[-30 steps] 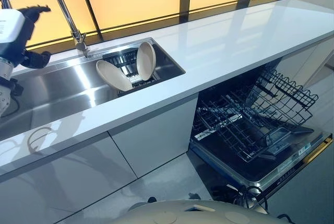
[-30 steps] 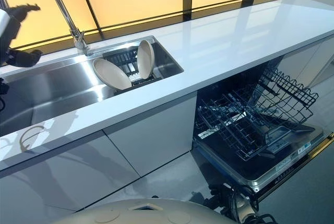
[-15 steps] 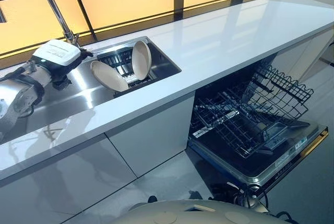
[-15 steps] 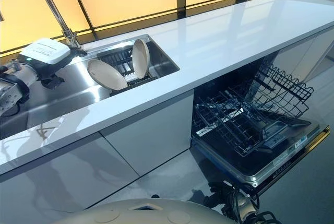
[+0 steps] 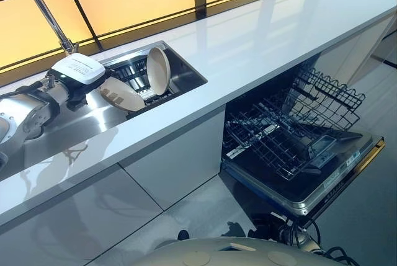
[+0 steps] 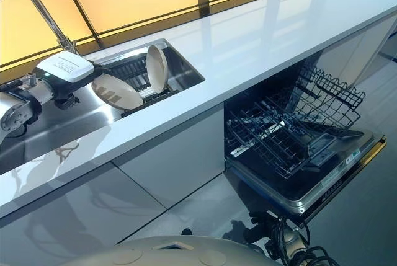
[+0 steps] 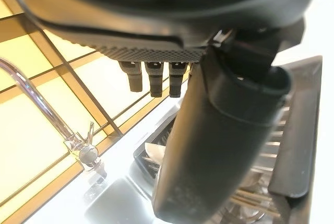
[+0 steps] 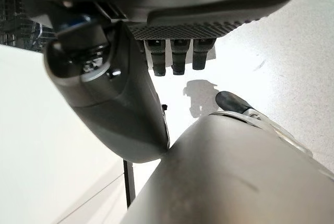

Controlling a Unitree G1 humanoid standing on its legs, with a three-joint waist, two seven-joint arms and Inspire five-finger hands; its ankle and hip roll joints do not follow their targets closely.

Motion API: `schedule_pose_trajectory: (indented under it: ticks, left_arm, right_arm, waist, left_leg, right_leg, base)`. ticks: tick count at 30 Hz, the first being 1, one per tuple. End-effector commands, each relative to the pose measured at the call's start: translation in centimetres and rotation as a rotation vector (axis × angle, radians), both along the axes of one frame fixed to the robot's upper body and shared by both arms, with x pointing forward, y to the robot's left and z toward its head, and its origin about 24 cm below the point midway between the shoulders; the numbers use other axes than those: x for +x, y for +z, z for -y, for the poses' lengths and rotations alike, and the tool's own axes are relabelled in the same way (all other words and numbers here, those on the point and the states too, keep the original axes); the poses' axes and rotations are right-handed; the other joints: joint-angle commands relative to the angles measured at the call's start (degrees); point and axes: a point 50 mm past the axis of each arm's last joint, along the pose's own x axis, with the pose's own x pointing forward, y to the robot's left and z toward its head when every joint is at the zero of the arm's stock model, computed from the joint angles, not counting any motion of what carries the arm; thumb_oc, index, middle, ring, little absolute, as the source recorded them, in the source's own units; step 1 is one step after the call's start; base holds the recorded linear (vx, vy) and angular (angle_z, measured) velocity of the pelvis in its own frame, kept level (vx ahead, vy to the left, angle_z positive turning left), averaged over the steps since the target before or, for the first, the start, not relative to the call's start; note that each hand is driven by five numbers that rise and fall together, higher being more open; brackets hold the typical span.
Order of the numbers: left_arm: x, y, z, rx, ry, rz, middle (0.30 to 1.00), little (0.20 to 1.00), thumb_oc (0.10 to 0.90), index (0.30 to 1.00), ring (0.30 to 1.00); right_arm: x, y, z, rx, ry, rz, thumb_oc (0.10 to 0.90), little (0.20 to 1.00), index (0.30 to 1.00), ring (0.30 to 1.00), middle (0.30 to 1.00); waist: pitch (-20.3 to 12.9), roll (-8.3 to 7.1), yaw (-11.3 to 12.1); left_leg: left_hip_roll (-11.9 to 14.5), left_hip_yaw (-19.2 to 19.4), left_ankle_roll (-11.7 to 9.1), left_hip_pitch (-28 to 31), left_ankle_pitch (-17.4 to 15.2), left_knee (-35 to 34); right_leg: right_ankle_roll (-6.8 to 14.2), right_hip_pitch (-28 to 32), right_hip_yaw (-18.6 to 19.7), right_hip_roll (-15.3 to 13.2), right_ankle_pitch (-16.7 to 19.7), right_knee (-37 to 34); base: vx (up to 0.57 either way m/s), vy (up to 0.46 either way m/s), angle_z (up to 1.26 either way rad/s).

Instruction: Pick up plates and place into dishwasher.

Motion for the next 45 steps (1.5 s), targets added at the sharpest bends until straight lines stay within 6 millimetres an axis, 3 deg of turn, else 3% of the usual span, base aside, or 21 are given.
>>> schedule_pose_trajectory:
  ticks: [1,21,34,45]
  left_arm:
    - [1.0,7.9,-1.6,0.082,0.089,0.263,0.9,0.9,0.8,0.9,0.9]
    - [2.3,5.1,-0.9,0.2,0.12,0.157,0.9,0.9,0.8,0.9,0.9]
    - [3.0,3.8,-1.0,0.182,0.178,0.161,0.9,0.9,0.8,0.9,0.9]
    - [3.4,1.1,-2.8,0.234,0.329,0.131,0.9,0.9,0.8,0.9,0.9]
  right_arm:
    - [-1.0,0.2,2.0,-0.056,0.037,-0.044,0.8,0.9,0.9,0.9,0.9]
    - [-0.4,0.3,2.1,-0.064,0.02,-0.025,0.8,0.9,0.9,0.9,0.9]
    - [-0.4,0.4,2.4,-0.071,0.003,-0.016,0.8,0.9,0.9,0.9,0.9]
    - [-0.3,0.5,2.6,-0.073,-0.002,-0.003,0.8,0.9,0.9,0.9,0.9]
  waist:
    - [1.2,1.04,-0.7]
    - [2.5,1.08,-1.4]
    - [3.4,0.97,-2.1]
    - [4.1,0.74,-3.3]
  left_leg:
    - [-6.5,3.7,5.5,4.8,-11.4,1.1]
    - [-7.2,4.2,6.3,4.2,-11.9,2.1]
    - [-7.4,4.7,6.6,3.6,-12.1,2.7]
    - [-7.5,5.3,6.8,3.2,-12.3,3.4]
  right_leg:
    - [3.3,-6.0,1.7,0.6,2.2,3.6]
    - [3.7,-7.4,3.5,0.5,2.9,4.5]
    - [3.9,-8.3,4.3,0.6,3.1,5.1]
    - [4.0,-9.2,5.4,0.7,3.4,5.7]
  base:
    - [0.02,0.023,-0.05]
    - [0.01,0.013,-0.06]
    - [0.01,0.005,-0.03]
    - [0.04,0.014,-0.06]
